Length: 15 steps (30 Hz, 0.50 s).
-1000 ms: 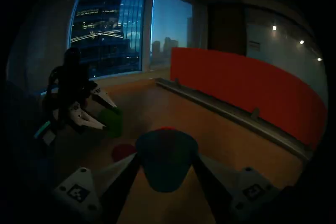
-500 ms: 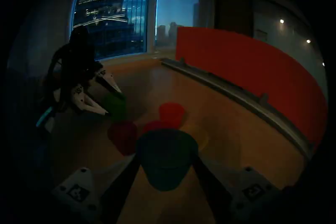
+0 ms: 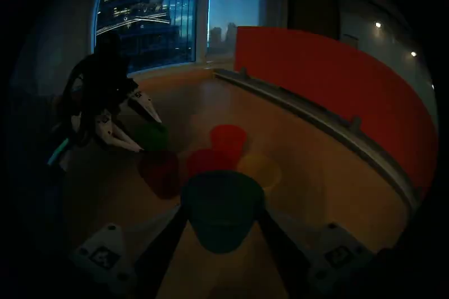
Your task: Pour water
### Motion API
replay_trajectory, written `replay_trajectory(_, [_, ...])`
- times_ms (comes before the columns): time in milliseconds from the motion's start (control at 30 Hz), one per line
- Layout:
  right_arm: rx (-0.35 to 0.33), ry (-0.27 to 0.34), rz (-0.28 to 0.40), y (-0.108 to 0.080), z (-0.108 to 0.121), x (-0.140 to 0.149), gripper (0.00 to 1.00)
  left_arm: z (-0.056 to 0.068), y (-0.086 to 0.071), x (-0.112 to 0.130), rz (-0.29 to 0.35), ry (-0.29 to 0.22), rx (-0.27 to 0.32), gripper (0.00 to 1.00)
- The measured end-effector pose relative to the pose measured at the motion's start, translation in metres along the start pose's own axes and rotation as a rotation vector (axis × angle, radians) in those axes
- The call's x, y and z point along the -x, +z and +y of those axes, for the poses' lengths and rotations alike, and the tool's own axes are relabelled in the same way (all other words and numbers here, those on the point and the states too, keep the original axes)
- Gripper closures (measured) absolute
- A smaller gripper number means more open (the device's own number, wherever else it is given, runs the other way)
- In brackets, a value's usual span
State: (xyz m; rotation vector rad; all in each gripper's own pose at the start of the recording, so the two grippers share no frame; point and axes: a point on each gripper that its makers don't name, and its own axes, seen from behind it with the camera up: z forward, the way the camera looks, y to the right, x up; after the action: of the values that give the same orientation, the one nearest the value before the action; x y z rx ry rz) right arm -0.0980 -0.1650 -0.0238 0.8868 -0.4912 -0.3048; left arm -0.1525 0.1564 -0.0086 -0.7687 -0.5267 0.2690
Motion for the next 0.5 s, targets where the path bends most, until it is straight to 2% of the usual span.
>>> replay_trajectory(500, [0.004,-0.008,-0.017,0.0081,-0.0030,0.0072,0.06,-0.0029,-0.0013,0.0063,0.005,-0.017,0.007,0.08])
